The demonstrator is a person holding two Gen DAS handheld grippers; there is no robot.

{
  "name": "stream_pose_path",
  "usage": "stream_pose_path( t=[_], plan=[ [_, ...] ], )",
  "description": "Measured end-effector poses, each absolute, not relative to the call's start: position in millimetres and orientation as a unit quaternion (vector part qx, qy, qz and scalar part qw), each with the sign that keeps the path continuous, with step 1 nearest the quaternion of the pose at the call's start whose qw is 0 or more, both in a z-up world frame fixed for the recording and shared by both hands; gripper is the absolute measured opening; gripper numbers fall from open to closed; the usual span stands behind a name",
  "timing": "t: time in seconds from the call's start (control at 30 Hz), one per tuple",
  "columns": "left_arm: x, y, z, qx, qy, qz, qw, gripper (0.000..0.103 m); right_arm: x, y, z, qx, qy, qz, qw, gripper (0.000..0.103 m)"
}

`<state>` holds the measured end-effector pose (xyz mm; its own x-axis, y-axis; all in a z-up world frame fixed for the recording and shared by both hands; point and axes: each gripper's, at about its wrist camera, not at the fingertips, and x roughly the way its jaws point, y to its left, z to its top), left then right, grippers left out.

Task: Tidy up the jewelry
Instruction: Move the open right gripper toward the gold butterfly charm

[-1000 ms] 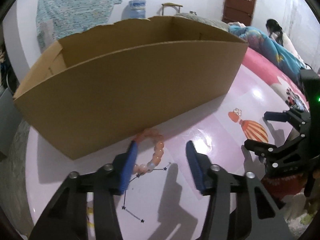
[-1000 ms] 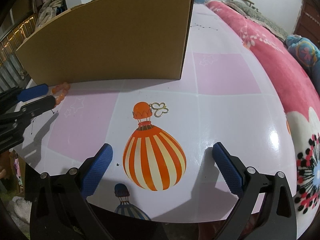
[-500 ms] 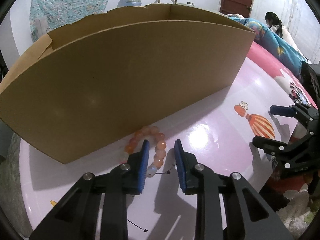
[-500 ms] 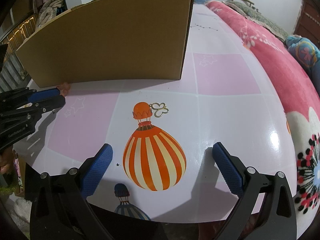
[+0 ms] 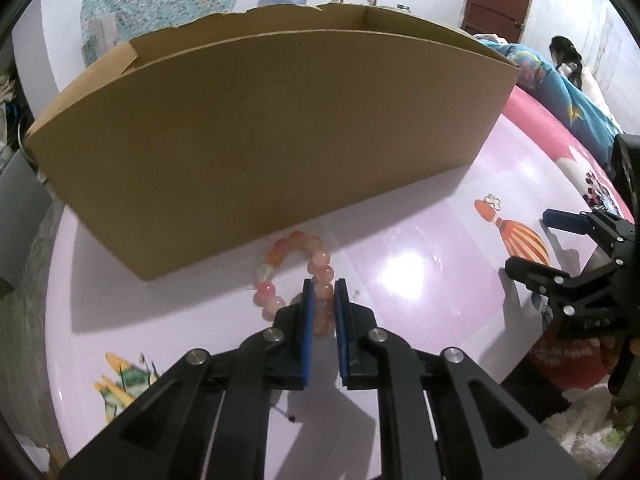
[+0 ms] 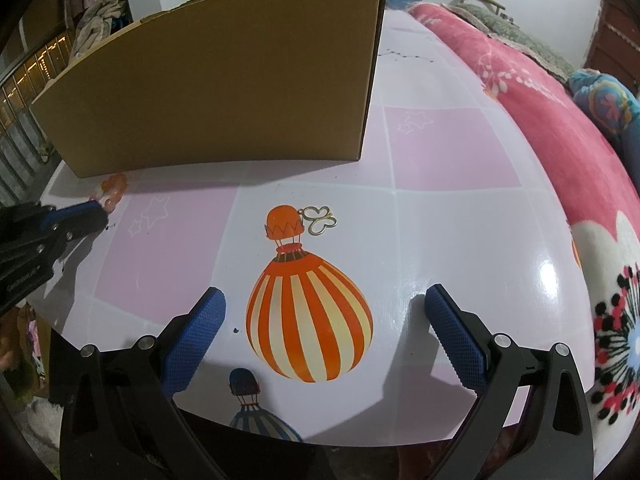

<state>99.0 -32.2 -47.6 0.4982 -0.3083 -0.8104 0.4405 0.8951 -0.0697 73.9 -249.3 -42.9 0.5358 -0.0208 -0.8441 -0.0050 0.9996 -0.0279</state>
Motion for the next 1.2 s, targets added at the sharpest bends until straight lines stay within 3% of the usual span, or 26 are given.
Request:
stream_pose_path(
  t=[1.03,1.2],
  plan=[
    [95,-25,-49,0.051,0.452,-0.208,0.866,0.010,75,-253,-42,-0.009,0.484,-0.006,0.875,0.095],
    [95,-25,-49,0.053,0.452,-0.206,0.866,0.010,67,-270,-34,0.041,0.476,0.005,0.879,0.095]
  ],
)
